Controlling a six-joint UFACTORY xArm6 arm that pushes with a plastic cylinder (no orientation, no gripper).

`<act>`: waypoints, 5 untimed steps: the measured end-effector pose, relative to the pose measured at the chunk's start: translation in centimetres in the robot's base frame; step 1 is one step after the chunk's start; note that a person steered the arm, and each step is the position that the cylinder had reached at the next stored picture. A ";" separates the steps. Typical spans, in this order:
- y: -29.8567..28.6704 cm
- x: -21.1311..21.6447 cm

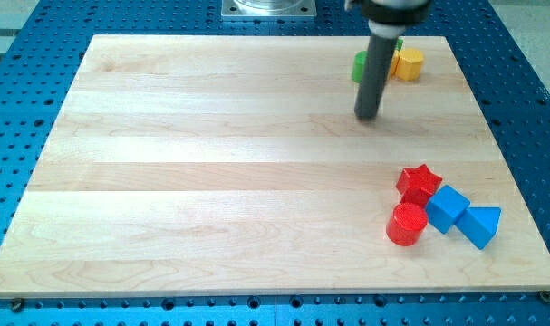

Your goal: Place the green circle to the left of the yellow heart

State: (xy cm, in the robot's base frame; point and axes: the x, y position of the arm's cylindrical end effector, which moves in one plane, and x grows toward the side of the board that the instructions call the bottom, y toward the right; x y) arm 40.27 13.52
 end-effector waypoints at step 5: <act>-1.3 11.1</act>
